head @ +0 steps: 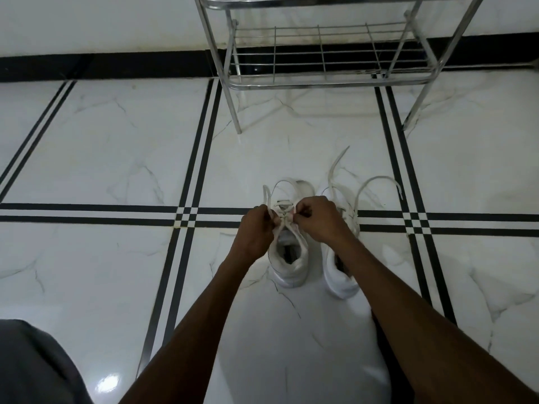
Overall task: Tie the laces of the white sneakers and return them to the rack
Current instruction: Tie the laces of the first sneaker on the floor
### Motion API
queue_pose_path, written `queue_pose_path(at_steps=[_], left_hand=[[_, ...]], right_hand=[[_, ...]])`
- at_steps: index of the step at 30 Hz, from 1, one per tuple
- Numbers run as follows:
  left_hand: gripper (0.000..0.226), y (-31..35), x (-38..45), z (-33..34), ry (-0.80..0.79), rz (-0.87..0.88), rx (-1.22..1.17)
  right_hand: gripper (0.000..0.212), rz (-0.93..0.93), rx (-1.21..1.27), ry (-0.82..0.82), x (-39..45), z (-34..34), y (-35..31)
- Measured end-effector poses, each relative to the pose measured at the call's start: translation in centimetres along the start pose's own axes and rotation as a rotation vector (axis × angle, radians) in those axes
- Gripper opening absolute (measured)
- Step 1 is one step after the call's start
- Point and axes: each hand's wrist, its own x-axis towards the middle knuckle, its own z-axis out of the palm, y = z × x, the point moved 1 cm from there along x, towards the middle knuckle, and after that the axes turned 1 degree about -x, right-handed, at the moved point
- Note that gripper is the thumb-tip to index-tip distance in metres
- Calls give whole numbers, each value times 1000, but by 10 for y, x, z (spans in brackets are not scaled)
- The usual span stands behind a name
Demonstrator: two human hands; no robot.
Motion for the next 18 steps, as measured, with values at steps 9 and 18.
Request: queue_pose_path(at_steps=[9, 18], left_hand=[[25, 32, 4, -52, 53, 134, -435], [33, 47, 12, -61, 24, 238, -518]], right_hand=[[14, 113, 501, 113, 8, -13, -19], [25, -132, 84, -440, 7, -35, -68]])
